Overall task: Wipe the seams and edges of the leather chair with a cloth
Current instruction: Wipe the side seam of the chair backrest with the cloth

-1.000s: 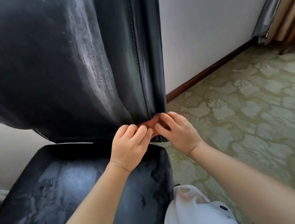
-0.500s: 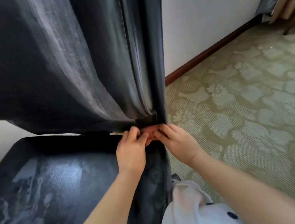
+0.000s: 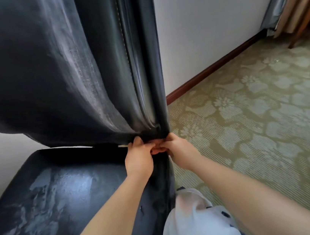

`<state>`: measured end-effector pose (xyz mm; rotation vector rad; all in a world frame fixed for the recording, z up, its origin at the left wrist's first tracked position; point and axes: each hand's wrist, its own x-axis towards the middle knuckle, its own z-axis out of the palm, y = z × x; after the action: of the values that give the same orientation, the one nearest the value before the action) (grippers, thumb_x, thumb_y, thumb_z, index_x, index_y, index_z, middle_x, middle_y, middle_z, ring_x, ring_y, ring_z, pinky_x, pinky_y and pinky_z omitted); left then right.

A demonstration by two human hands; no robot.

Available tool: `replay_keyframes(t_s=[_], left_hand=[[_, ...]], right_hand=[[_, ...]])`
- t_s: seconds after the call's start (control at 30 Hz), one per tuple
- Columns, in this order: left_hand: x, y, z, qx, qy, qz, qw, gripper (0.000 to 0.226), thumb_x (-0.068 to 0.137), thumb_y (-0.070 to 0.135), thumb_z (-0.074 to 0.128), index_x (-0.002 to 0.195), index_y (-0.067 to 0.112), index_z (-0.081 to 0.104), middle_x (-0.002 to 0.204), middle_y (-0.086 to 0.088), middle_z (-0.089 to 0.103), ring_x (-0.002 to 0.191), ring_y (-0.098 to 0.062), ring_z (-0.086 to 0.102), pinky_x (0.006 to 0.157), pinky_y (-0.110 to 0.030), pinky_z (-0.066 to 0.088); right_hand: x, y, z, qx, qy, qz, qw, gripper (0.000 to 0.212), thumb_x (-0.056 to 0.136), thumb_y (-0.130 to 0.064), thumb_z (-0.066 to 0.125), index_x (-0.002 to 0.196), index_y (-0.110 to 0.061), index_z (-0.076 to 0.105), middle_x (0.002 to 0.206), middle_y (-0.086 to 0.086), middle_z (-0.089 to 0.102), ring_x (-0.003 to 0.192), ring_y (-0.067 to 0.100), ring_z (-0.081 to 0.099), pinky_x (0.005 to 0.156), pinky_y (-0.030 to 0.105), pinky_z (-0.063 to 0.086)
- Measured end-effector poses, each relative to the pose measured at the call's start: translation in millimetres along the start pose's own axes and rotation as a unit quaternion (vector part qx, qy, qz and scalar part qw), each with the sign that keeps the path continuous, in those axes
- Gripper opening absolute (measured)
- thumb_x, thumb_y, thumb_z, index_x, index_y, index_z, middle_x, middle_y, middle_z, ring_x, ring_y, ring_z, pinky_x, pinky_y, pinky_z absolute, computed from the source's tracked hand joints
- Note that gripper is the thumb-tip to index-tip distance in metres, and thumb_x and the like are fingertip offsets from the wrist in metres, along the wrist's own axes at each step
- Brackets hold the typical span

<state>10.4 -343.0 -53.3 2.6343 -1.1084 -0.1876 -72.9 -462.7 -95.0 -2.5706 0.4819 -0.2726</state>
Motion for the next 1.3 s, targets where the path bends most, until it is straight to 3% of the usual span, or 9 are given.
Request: replay_keyframes(t_s=[0.1,0.27,0.4,0.53,0.6,0.7,0.9,1.03,1.3], left_hand=[[-8.9,-2.0,-8.6,-0.216,0.048,-0.138,0.965,0.032,0.089,0.009,0.051,0.111,0.023,0.069,0.106,-0.007,0.063,0.098,-0.027,0.061,0.087,-0.038,0.052],[-21.5,26.7,-59.8,-0.648,0.031,-0.323,0.689,0.018,0.092,-0.006,0.050,0.105,-0.007,0.062,0.082,-0.015,0.062,0.073,-0.021,0.062,0.077,-0.032,0.053],[-44.1,43.2,-96.3,-0.715,0.053,-0.318,0.620,0.024,0.090,-0.014,0.048,0.111,-0.009,0.059,0.077,-0.018,0.058,0.068,-0.022,0.059,0.077,-0.030,0.051],[-58.1,50.6,-125.5,-0.744,0.087,-0.315,0.583,0.020,0.088,-0.012,0.053,0.106,-0.008,0.061,0.077,-0.019,0.061,0.069,-0.022,0.063,0.068,-0.027,0.057],[-64.7,53.7,-145.6,-0.744,0.105,-0.289,0.594,0.015,0.087,-0.012,0.054,0.096,-0.007,0.064,0.077,-0.018,0.064,0.071,-0.022,0.065,0.064,-0.024,0.058],[-77.4,54.9,-169.7,-0.668,0.118,-0.216,0.702,0.026,0.086,-0.011,0.054,0.074,0.005,0.070,0.073,-0.012,0.070,0.078,-0.023,0.069,0.066,-0.022,0.058],[-91.1,58.5,-194.6,-0.491,0.087,-0.123,0.858,0.011,0.084,0.007,0.068,0.090,0.015,0.072,0.088,-0.012,0.072,0.083,-0.025,0.071,0.073,-0.032,0.059],[-101.6,65.1,-208.1,-0.441,0.097,-0.102,0.886,0.016,0.083,0.009,0.066,0.077,0.023,0.071,0.077,-0.009,0.072,0.079,-0.026,0.071,0.076,-0.037,0.059],[-130.6,60.8,-211.6,-0.485,0.047,-0.058,0.871,0.035,0.080,-0.006,0.063,0.098,0.023,0.071,0.087,-0.001,0.070,0.087,-0.015,0.065,0.073,-0.024,0.054]], right_hand=[[-4.2,-28.5,-18.5,0.164,0.053,0.120,0.978,0.028,0.082,0.000,0.051,0.100,-0.010,0.069,0.099,0.007,0.065,0.091,0.023,0.063,0.086,0.036,0.050],[-0.8,-80.6,-51.0,0.535,0.099,0.306,0.781,0.024,0.076,0.006,0.052,0.083,-0.003,0.073,0.083,0.013,0.073,0.082,0.026,0.070,0.083,0.040,0.057],[-13.9,-111.6,-76.8,0.612,0.155,0.365,0.684,0.018,0.085,0.008,0.053,0.089,0.003,0.069,0.084,0.015,0.071,0.073,0.022,0.070,0.068,0.026,0.058],[-21.0,-137.7,-102.6,0.630,0.166,0.340,0.678,0.019,0.090,0.006,0.049,0.082,0.001,0.065,0.071,0.011,0.068,0.064,0.017,0.067,0.059,0.021,0.054],[-25.2,-151.9,-120.5,0.636,0.172,0.303,0.688,0.017,0.092,0.006,0.048,0.089,0.002,0.064,0.074,0.012,0.068,0.065,0.016,0.068,0.059,0.020,0.055],[-33.6,-160.2,-145.7,0.589,0.182,0.244,0.749,0.019,0.091,0.005,0.049,0.103,0.004,0.064,0.092,0.014,0.069,0.082,0.021,0.068,0.071,0.023,0.056],[-51.7,-161.6,-175.6,0.487,0.219,0.217,0.817,0.025,0.088,0.005,0.049,0.103,-0.010,0.063,0.103,0.010,0.065,0.101,0.025,0.062,0.095,0.037,0.050],[-60.2,-172.7,-177.3,0.506,0.219,0.230,0.802,0.025,0.094,-0.003,0.046,0.111,-0.014,0.060,0.109,0.008,0.063,0.103,0.023,0.060,0.095,0.037,0.050],[-71.0,-189.4,-174.9,0.574,0.042,0.196,0.794,0.030,0.094,-0.037,0.049,0.104,-0.013,0.066,0.094,0.001,0.070,0.094,0.018,0.063,0.092,0.041,0.047]])
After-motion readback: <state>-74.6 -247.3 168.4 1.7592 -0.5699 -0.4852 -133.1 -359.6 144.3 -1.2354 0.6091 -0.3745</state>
